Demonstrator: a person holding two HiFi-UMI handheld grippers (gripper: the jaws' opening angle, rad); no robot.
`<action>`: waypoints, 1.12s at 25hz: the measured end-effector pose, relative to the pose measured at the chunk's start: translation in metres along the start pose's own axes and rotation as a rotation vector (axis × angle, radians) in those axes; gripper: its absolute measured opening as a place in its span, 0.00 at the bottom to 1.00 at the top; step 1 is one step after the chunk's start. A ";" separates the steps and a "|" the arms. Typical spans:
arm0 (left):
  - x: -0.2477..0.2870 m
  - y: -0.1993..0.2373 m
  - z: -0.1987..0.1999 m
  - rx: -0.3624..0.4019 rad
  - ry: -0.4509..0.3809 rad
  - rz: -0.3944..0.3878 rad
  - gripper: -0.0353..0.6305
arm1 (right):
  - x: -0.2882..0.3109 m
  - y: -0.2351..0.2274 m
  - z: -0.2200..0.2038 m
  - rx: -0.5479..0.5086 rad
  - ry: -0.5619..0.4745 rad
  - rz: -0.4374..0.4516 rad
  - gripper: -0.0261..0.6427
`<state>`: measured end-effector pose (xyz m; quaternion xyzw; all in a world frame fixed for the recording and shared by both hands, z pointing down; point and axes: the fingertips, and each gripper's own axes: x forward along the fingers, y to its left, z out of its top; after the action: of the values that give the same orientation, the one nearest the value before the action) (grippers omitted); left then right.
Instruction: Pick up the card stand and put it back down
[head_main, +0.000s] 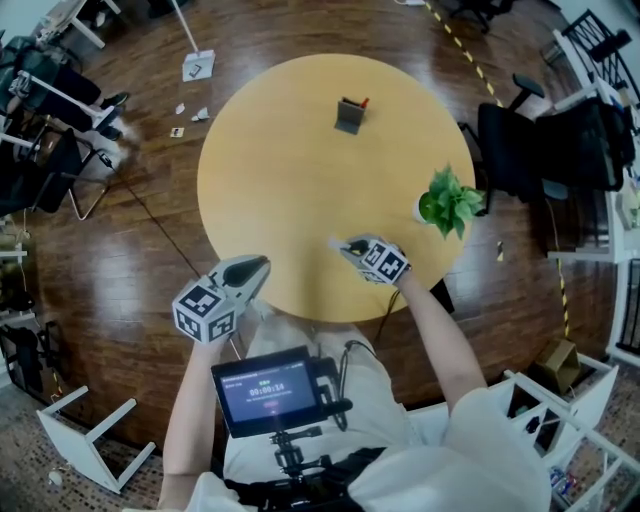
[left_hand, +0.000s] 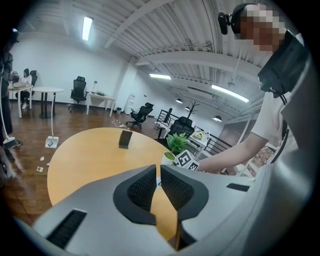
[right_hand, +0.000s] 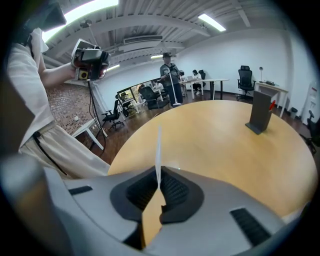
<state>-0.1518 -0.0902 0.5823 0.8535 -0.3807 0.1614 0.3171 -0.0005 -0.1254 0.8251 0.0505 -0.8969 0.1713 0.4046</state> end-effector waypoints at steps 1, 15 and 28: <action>0.000 0.001 0.000 0.000 0.004 0.001 0.10 | 0.004 -0.001 -0.003 -0.003 0.006 0.000 0.08; -0.002 0.015 -0.002 -0.029 0.021 0.030 0.09 | 0.045 -0.008 -0.029 -0.004 0.045 0.066 0.09; -0.005 0.022 -0.005 -0.037 0.051 0.041 0.10 | 0.069 -0.010 -0.053 0.012 0.083 0.122 0.09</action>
<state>-0.1718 -0.0951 0.5928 0.8352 -0.3929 0.1824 0.3388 -0.0066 -0.1126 0.9114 -0.0091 -0.8797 0.2031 0.4299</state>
